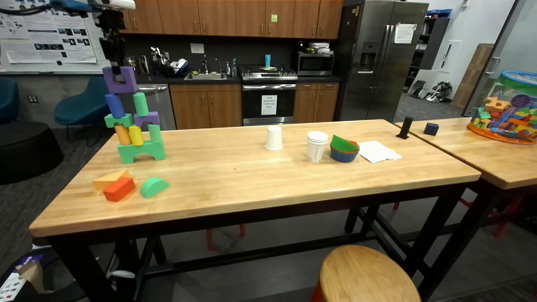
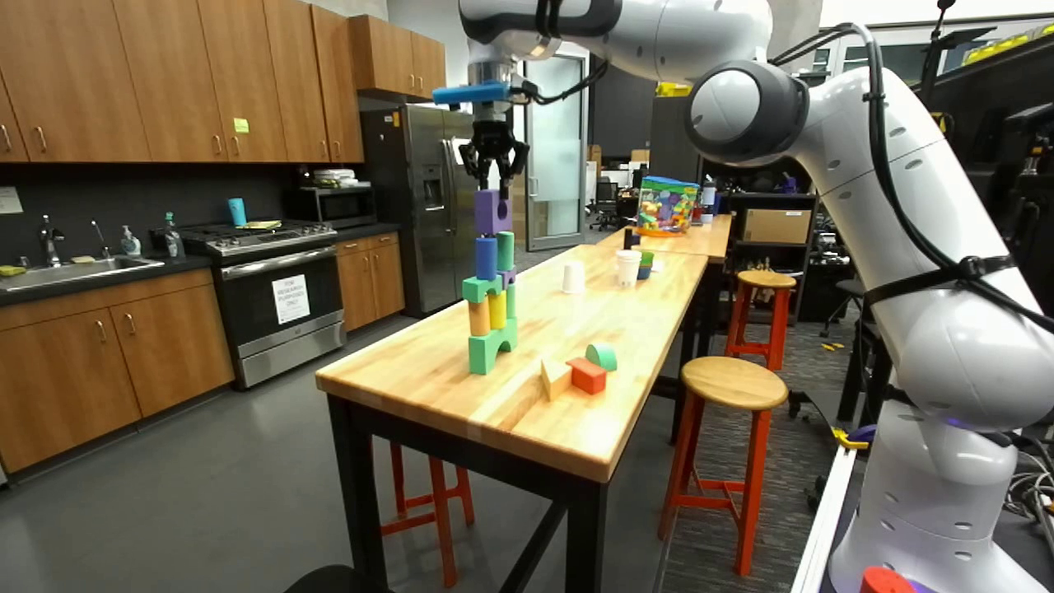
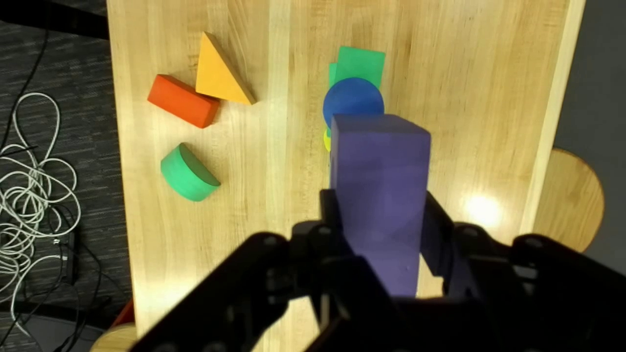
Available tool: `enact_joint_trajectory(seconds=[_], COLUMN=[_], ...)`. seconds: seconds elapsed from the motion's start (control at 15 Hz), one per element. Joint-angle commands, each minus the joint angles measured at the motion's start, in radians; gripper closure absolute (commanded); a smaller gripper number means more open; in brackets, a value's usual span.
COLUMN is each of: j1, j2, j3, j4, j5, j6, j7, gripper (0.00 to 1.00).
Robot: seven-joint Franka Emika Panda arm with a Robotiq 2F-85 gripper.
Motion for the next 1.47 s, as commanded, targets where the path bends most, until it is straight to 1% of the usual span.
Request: enact_joint_trajectory(seconds=[0.0,0.2,0.27,0.33,0.4,0.53,0.6,0.67,0.93,1.0,1.07,1.13,1.27,1.4], j1=[-0.009,-0.005,-0.004,-0.002,0.0,0.0,0.0,0.0,0.0,0.0,0.001,0.005,0.017,0.034], j2=[0.007,0.008,0.007,0.007,0.005,0.005,0.005,0.005,0.005,0.005,0.004,-0.001,-0.019,-0.046], j3=[0.008,0.006,0.006,0.004,0.0,0.0,0.0,0.0,0.0,0.0,-0.001,-0.003,-0.005,-0.011], j4=[0.018,0.017,0.018,0.018,0.0,0.0,0.0,0.0,0.0,0.0,0.007,0.019,0.057,0.101], j5=[0.022,0.014,0.013,0.01,0.0,0.0,0.0,0.0,0.0,0.0,-0.001,-0.01,-0.033,-0.073], j6=[-0.025,-0.019,-0.026,-0.026,-0.001,-0.001,-0.001,-0.001,-0.001,-0.001,-0.002,-0.001,-0.02,-0.03], j7=[-0.007,-0.006,-0.004,0.002,0.0,0.001,0.001,0.001,0.001,0.001,0.003,0.002,-0.006,-0.008], gripper=[0.85,0.85,0.35,0.34,0.55,0.43,0.35,0.34,0.34,0.09,0.08,0.04,0.0,0.0])
